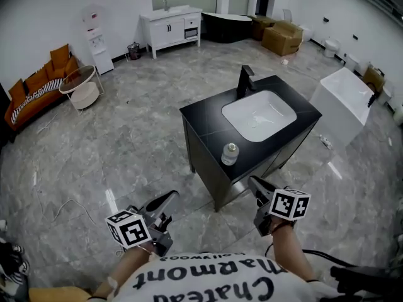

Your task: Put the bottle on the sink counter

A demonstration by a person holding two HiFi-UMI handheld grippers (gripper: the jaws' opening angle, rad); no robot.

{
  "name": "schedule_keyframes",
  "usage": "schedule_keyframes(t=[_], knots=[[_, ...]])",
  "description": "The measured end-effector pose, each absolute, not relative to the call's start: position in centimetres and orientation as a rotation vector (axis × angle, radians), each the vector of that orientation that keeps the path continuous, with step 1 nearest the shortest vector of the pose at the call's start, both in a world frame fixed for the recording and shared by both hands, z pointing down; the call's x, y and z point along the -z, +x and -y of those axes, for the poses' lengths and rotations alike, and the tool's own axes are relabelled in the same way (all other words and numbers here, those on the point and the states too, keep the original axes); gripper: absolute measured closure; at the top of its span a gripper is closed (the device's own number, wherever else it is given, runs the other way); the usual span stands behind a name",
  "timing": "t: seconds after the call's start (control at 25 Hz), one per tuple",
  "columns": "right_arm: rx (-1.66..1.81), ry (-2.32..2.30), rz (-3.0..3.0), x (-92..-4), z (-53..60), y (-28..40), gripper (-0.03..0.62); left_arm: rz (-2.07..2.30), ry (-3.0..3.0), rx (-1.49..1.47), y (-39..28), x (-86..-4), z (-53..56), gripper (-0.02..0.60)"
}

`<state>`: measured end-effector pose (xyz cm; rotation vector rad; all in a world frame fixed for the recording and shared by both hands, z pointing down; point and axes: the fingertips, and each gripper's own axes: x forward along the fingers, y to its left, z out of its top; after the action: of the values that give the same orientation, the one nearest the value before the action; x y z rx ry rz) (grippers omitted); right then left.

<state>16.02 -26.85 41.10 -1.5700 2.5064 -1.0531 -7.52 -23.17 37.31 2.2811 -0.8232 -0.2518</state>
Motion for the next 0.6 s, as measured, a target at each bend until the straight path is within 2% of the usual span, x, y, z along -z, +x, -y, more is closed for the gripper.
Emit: schedule_keyframes(t=[0.28,0.6], knots=[[0.474,-1.885,-2.458,-31.3,22.6,15.9,0.556,0.849,2.423,0.37,-9.4,-31.2,21.8,0.566],[0.394,-2.04,-2.35,-30.5,15.7,12.5,0.567,0.765,2.469,0.39,-13.3,-30.5,18.3,0.566]])
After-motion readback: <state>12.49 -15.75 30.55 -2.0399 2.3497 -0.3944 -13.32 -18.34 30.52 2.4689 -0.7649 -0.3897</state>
